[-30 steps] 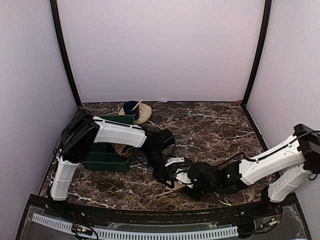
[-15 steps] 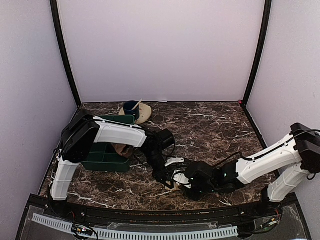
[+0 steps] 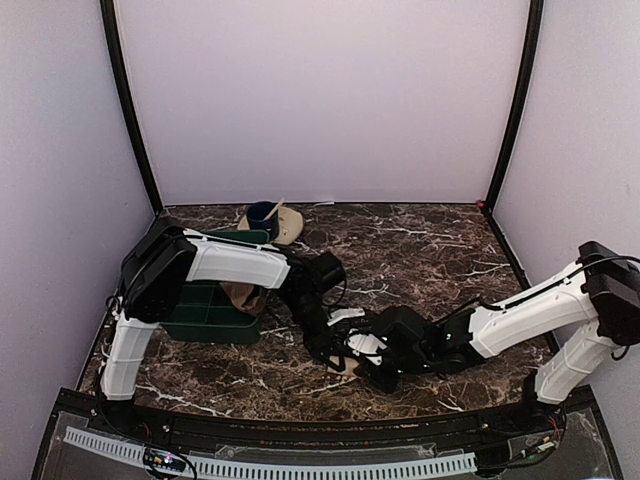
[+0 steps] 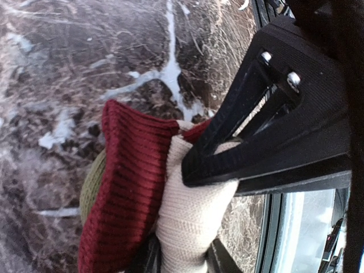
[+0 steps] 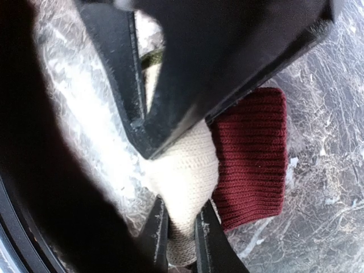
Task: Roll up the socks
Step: Roll the sock at the center of the board.
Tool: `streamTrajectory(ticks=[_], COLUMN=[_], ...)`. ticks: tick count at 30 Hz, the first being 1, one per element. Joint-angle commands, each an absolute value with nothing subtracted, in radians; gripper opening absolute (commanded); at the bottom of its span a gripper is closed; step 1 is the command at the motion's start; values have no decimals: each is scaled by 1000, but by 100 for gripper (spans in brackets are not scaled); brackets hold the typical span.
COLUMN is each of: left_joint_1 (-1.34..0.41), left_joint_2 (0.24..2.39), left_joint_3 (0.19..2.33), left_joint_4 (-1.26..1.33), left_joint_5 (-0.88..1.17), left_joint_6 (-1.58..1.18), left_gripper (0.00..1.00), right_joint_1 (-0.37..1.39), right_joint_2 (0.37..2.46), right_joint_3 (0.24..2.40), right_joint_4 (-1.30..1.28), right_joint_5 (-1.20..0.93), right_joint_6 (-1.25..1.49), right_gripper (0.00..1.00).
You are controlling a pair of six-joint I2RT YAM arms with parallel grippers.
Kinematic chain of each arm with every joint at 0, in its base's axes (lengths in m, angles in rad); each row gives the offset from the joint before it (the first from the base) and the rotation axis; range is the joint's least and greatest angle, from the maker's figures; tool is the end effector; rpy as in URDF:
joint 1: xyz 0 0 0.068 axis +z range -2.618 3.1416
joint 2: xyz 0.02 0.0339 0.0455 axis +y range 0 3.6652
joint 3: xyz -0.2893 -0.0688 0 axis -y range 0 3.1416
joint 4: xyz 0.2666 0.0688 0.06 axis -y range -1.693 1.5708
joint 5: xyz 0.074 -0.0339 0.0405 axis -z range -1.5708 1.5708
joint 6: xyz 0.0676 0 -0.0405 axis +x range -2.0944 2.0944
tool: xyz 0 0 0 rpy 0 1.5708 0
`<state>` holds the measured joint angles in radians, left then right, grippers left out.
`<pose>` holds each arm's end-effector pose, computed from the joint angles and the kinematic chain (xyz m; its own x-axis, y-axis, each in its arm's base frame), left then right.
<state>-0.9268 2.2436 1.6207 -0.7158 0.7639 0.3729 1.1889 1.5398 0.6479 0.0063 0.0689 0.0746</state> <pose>0.2508 -0.4120 0.1134 -0.2989 0.8364 -0.4595 0.8396 0.0017 -0.5431 0.1216 0.2902 0.1233 -0.3556 -0.6858 -0.6350 -0.8855 0.4646 -0.0060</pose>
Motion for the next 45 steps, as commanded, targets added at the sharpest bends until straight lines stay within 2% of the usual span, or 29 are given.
streamTrajectory(ticks=[1, 27, 45], left_joint_1=[-911, -866, -864], left_joint_2=[2189, 2022, 1930], left_joint_3=[1592, 1473, 1343], left_joint_4=[-712, -607, -463], left_joint_5=[698, 647, 448], left_joint_6=[348, 297, 249], left_gripper=[28, 36, 40], right_joint_1=[1163, 1085, 1022], right_joint_2=[1583, 1582, 1567], right_joint_3=[652, 602, 549], right_joint_4=[-14, 58, 140], right_joint_5=[-3, -164, -275], right_joint_6=[120, 259, 356], right_gripper=[0, 0, 0])
